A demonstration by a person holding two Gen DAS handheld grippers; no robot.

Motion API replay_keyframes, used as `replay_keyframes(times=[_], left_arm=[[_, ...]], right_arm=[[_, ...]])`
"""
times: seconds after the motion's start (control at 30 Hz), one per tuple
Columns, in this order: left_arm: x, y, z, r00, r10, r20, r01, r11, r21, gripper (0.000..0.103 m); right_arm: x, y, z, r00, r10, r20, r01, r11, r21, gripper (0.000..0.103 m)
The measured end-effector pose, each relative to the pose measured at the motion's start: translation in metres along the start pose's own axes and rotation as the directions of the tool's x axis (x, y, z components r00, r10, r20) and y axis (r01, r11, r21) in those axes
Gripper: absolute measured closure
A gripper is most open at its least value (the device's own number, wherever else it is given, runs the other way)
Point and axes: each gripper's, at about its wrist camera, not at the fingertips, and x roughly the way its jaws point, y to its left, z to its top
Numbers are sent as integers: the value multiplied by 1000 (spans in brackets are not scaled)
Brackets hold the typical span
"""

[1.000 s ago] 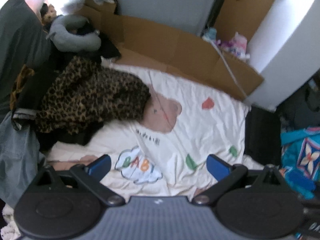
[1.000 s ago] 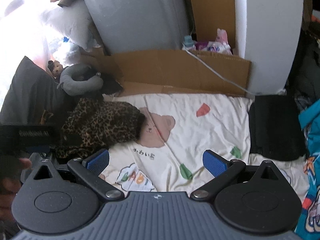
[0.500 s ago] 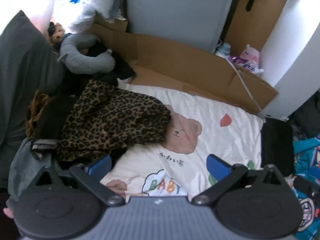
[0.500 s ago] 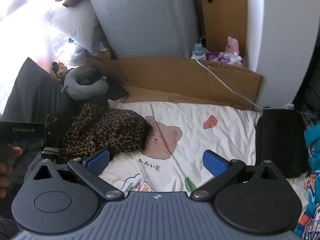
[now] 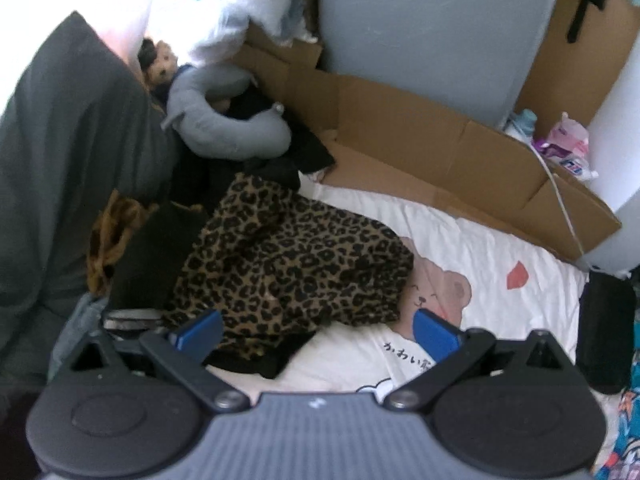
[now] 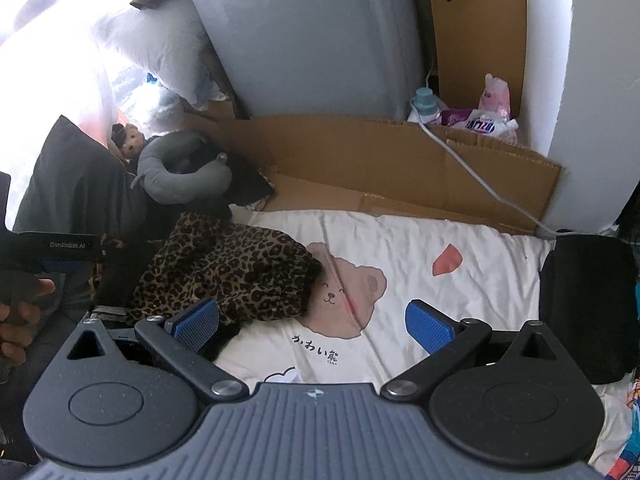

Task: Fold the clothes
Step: 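Move the left tool toward the leopard-print garment on the pile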

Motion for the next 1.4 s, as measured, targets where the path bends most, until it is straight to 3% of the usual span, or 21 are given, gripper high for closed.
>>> replay_keyframes(times=[0.37,0.57,0.83,1.03,1.2,1.4], left_arm=[[54,22,6,999,-19,-35,18,999,-37,2],[75,26,1,1000,-27,11,27,1000,11,4],[106,45,-14,998,-29,58,28,999,24,6],[143,80,-33,995,-23,97,30,997,-67,6],[186,97,-56,996,-13,86,17,998,-53,15],[217,124,-88,997,27,72,-20,996,-91,15]], right_arm=[[45,-23,-9,999,-10,-45,12,998,58,0],[51,-30,-21,1000,-16,11,16,999,51,0],[71,-36,-41,1000,3,1,-3,999,34,0],[99,-30,-60,999,7,-32,-7,1000,-2,1],[119,-27,-83,996,9,-93,-10,1000,-15,1],[130,-26,-103,989,16,-150,-16,1000,6,1]])
